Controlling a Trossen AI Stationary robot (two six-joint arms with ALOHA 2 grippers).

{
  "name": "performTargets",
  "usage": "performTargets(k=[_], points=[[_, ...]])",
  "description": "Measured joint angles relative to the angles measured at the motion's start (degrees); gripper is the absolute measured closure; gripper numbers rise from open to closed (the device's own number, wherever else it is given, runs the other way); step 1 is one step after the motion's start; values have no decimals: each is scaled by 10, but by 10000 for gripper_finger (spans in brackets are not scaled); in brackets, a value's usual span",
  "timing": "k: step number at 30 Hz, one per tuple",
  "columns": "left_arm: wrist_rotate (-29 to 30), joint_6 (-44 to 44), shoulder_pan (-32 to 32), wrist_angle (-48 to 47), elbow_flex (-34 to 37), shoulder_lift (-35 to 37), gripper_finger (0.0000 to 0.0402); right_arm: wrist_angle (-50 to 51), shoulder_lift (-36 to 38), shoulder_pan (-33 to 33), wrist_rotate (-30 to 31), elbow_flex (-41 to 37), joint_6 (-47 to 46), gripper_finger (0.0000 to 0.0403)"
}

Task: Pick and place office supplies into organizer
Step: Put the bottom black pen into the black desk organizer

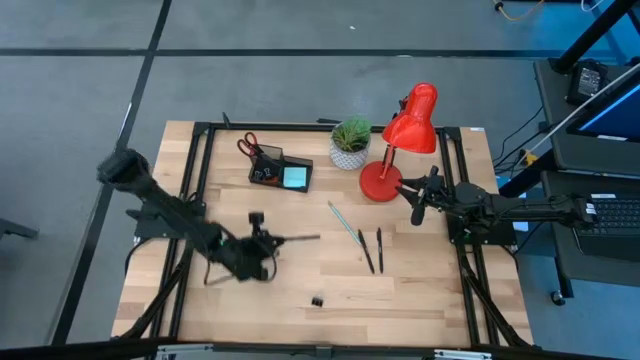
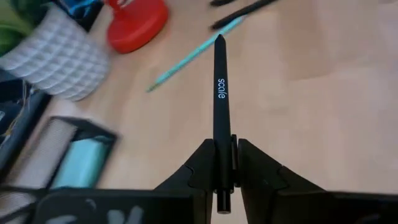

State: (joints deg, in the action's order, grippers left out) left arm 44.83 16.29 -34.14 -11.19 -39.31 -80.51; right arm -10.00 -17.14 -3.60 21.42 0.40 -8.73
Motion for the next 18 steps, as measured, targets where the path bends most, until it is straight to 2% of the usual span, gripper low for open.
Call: performTargets(k=[6,11,15,18], points=[[-61,-96,99,-134,0,144,355,6,0,0,0,0,3,276],[-86,-147,185,-196,-1,251,355,12,0,0,0,0,16,276],[-114,-194,259,-233,-2,310,355,12,0,0,0,0,21,276],[-147,-224,315,-280,-17,326,355,7,0,0,0,0,30,276]])
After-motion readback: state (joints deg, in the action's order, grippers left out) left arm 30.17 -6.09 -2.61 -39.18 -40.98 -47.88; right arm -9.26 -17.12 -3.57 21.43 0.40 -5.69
